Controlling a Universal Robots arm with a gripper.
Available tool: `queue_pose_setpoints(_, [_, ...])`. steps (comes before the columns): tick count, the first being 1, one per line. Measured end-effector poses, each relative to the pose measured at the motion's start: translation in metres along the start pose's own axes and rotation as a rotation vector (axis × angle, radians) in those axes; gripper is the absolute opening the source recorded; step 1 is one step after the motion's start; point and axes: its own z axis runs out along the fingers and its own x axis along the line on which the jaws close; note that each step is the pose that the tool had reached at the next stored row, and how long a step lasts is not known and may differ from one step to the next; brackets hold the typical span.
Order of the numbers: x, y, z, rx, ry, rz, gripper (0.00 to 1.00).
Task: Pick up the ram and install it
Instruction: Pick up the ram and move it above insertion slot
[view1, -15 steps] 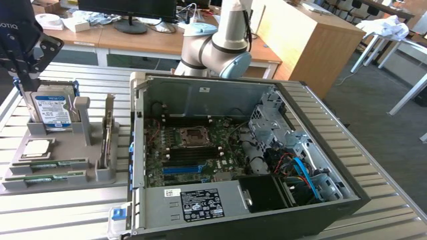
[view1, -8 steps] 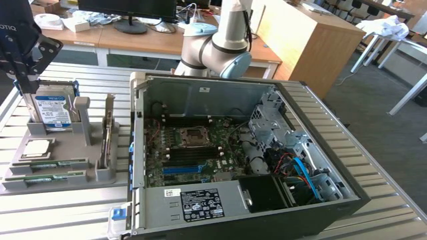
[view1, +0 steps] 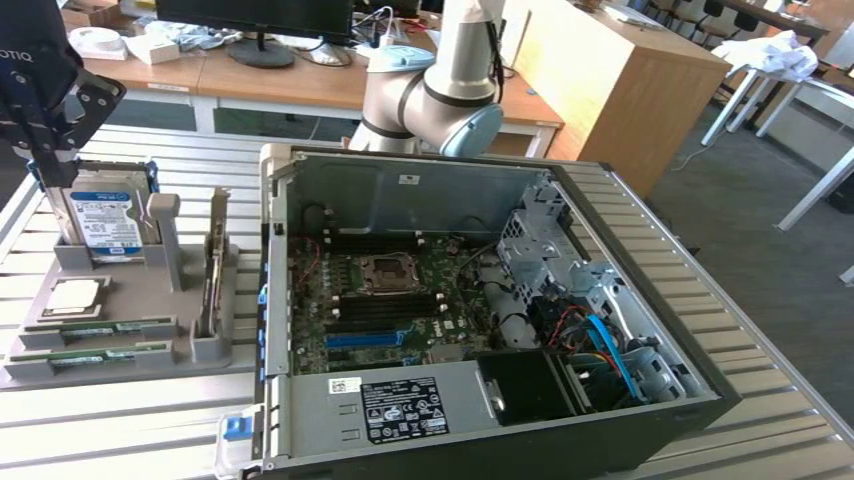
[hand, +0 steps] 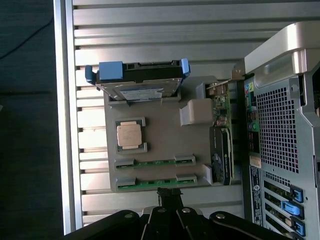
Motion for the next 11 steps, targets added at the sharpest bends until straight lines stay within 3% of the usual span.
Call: queue_pose_setpoints(11, [0.0000,0.0000,0.0000,-0.0002,0.0004,-0.008,0.10])
